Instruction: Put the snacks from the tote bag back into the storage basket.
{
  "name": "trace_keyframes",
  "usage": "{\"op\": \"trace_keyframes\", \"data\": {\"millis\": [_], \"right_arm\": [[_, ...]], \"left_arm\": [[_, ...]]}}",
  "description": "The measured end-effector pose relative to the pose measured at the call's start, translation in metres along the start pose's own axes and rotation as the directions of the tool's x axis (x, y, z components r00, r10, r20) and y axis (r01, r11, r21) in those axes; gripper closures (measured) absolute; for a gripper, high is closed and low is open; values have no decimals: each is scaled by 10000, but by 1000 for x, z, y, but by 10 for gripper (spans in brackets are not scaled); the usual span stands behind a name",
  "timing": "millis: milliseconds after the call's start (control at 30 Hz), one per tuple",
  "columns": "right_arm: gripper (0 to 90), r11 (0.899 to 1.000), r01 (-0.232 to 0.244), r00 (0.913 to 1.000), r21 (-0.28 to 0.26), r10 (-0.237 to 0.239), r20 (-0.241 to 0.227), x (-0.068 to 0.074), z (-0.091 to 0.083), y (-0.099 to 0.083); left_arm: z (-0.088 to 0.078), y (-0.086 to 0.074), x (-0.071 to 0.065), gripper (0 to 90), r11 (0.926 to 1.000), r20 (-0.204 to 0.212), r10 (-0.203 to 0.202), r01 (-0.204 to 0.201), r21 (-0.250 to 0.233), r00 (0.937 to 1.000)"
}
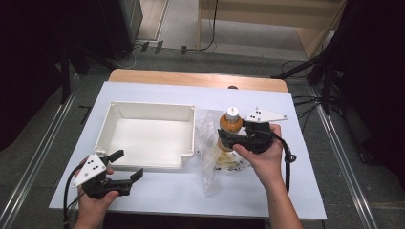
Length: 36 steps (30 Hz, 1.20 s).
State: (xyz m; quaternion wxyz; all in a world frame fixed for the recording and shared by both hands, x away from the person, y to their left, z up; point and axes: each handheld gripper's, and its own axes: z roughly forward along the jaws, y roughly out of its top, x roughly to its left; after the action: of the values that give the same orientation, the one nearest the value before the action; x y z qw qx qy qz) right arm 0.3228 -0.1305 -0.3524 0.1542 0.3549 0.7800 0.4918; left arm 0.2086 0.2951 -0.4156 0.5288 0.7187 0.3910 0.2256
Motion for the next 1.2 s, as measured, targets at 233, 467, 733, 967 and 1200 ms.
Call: {"op": "trace_keyframes", "data": {"millis": [233, 467, 733, 967, 1200], "right_arm": [[324, 10000, 68, 9999, 61, -67, -95, 3, 8, 4], [323, 9999, 111, 9999, 83, -110, -130, 5, 13, 10], [323, 9999, 140, 9997, 74, -138, -188, 7, 19, 15], [323, 9997, 230, 9993, 67, -228, -282, 11, 23, 21], [323, 9996, 273, 9991, 90, -269, -341, 14, 27, 25]], "left_arm": [[-16, 2, 17, 29, 9981, -410, -363, 342, -508, 9985], [-23, 3, 22, 23, 9962, -440, -430, 395, -782, 9981], [-28, 3, 28, 9, 9958, -647, -428, 372, -840, 9970], [-31, 3, 30, 8, 9952, -719, -423, 357, -916, 9965], [-35, 4, 27, 8, 9912, -661, -258, 169, -1312, 9975]]}}
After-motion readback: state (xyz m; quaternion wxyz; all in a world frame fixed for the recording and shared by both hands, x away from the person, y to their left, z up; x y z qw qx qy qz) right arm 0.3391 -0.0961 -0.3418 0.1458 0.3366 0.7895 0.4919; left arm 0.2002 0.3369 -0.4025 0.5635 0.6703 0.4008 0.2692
